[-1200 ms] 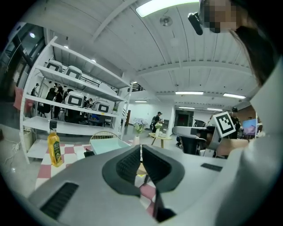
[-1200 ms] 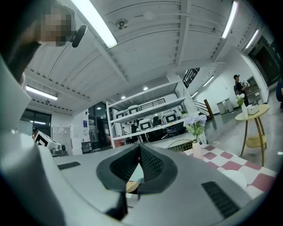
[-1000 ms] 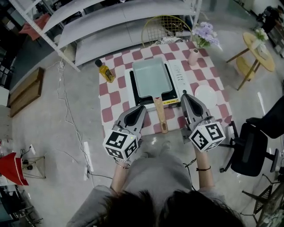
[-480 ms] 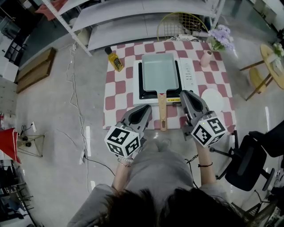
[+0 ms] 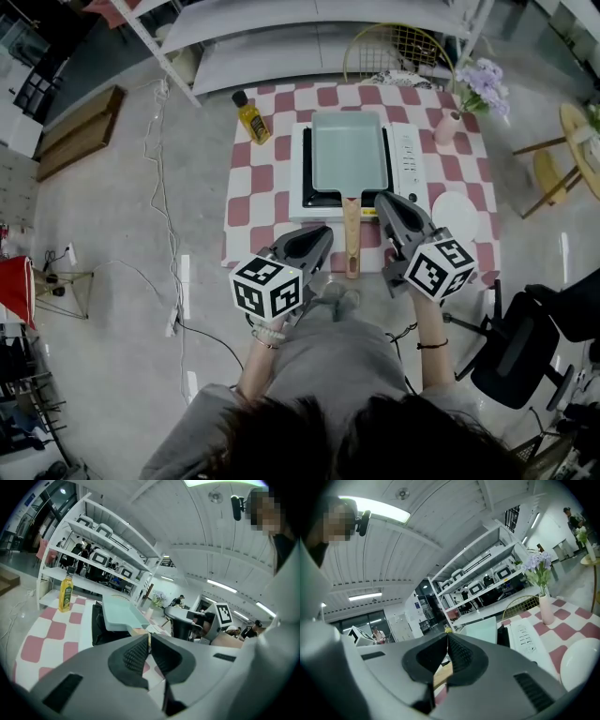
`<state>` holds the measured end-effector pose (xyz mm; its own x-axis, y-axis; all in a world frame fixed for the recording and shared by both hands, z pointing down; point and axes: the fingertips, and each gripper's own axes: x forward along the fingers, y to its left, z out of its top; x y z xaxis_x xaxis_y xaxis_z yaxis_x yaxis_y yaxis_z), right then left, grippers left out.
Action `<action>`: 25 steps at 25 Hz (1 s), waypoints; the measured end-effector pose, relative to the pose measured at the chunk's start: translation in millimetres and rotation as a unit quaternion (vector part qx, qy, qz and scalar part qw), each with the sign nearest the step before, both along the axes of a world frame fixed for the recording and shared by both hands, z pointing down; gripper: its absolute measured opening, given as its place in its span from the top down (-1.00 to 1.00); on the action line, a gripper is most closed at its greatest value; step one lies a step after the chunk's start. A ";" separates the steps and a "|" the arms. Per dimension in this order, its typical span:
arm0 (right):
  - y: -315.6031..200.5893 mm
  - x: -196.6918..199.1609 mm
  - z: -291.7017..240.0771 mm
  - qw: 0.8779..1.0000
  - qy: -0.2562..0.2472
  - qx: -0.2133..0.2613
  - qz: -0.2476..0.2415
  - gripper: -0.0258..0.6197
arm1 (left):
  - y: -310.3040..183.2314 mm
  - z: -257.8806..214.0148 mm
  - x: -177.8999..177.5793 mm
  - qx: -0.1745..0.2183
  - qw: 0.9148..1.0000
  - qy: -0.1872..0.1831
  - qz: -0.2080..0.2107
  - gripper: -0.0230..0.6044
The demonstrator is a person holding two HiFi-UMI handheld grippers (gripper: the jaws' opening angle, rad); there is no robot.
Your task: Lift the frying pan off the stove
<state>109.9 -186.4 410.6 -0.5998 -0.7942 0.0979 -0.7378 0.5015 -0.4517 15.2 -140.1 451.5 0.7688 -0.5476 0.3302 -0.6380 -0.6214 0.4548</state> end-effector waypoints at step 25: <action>-13.7 -23.6 44.3 0.992 -0.010 -0.117 -0.039 0.75 | -8.8 19.6 -0.8 -0.115 0.989 0.046 0.080 0.64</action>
<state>86.3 -200.1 454.9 -0.6621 -0.7023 0.2617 -0.6907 0.4363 -0.5767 14.4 -148.9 471.1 0.8721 -0.3351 0.3565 -0.4892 -0.5836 0.6481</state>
